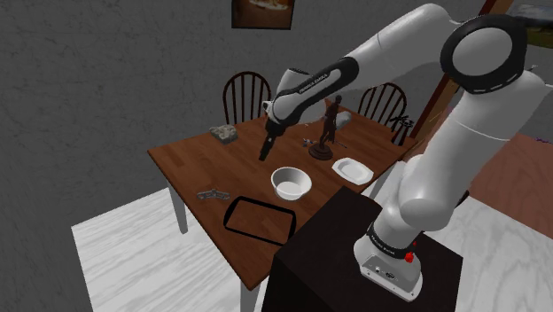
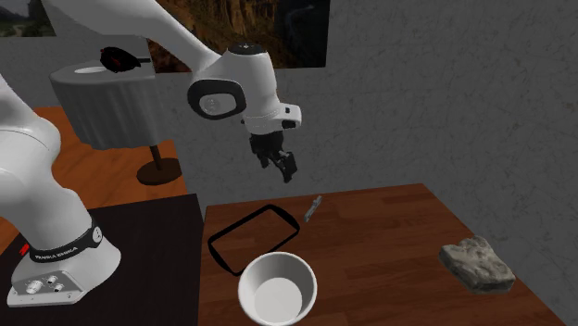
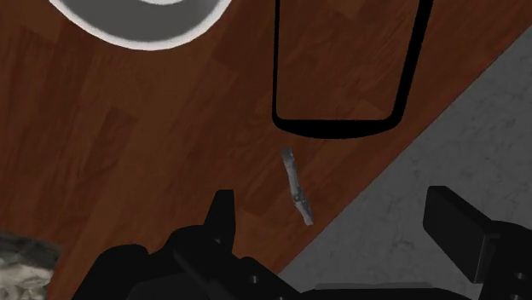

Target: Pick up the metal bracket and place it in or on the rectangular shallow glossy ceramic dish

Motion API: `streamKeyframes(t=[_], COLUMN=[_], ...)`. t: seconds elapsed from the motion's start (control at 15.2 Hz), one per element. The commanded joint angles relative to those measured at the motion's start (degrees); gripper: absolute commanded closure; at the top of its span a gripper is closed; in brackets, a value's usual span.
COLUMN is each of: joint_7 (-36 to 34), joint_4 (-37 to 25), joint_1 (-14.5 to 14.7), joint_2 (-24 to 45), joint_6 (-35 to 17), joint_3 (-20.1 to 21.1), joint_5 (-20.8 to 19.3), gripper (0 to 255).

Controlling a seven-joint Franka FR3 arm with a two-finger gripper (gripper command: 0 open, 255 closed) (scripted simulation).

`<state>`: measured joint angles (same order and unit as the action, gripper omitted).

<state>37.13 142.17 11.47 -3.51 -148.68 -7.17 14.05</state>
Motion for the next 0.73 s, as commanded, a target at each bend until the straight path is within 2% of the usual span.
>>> streamKeyframes(t=[0.0, 0.33, 0.66], joint_7=[3.4, 10.9, 16.4], joint_4=[-2.1, -7.8, -14.9], joint_1=[0.6, 0.4, -0.9], joint_2=[5.2, 16.9, 28.4], joint_6=[-2.7, -7.9, -11.8], joint_3=[0.1, 2.2, 5.3], joint_5=[2.2, 7.3, 9.5], gripper=[0, 0, 0])
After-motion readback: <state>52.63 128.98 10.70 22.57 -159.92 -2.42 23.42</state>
